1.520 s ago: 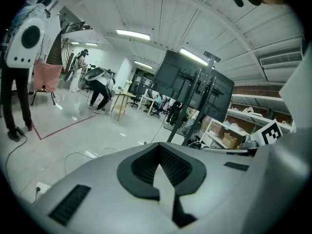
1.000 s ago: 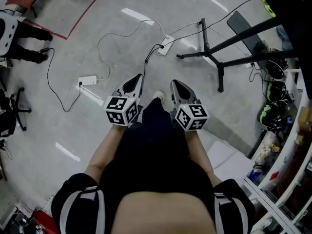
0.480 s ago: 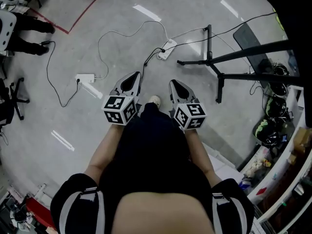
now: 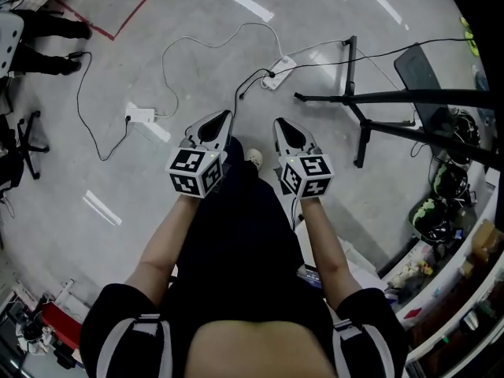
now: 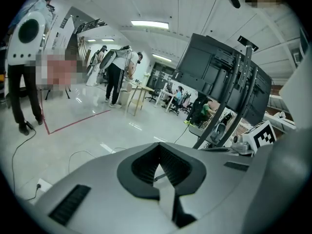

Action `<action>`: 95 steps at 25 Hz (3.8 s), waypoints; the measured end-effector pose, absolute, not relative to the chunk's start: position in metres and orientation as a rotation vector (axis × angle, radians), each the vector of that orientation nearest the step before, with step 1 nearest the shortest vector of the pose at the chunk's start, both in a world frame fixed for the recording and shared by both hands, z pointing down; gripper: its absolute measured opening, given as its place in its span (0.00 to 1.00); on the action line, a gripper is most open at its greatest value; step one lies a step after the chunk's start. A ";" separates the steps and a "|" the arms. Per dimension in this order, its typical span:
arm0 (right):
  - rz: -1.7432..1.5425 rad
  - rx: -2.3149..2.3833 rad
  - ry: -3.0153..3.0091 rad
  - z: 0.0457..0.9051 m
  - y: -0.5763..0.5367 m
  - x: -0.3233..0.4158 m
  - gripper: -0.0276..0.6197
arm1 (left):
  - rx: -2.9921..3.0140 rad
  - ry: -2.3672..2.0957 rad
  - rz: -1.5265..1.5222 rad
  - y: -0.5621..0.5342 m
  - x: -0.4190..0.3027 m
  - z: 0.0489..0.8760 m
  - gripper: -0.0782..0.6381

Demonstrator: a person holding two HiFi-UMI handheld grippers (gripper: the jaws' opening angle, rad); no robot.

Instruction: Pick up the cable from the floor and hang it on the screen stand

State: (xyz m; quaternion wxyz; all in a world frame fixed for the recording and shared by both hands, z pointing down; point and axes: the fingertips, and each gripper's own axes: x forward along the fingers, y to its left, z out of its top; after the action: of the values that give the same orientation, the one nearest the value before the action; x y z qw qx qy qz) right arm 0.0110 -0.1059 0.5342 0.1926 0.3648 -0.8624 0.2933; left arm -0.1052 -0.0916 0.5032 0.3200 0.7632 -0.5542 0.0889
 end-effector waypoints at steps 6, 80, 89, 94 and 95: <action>0.734 0.942 -2.363 0.583 -0.123 -0.005 0.08 | 1.989 -1.450 0.219 -0.121 -0.117 0.545 0.12; 1.201 1.214 -1.803 1.308 -0.198 -0.102 0.23 | 1.856 -1.290 0.370 -0.150 -0.176 1.197 0.12; 1.224 1.170 -1.831 1.297 -0.195 -0.097 0.20 | 1.850 -1.267 0.358 -0.146 -0.160 1.190 0.12; 1.199 1.152 -1.854 1.270 -0.189 -0.093 0.20 | 1.853 -1.261 0.374 -0.147 -0.158 1.170 0.12; 1.201 1.149 -1.854 1.264 -0.188 -0.092 0.20 | 1.854 -1.259 0.378 -0.147 -0.158 1.165 0.12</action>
State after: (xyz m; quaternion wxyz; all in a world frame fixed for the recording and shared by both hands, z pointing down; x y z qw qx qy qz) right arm -0.0921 -0.1881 1.2636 0.3200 0.4373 -0.7055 0.4568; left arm -0.1576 -0.1471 1.1650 0.4210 0.7399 -0.5025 0.1511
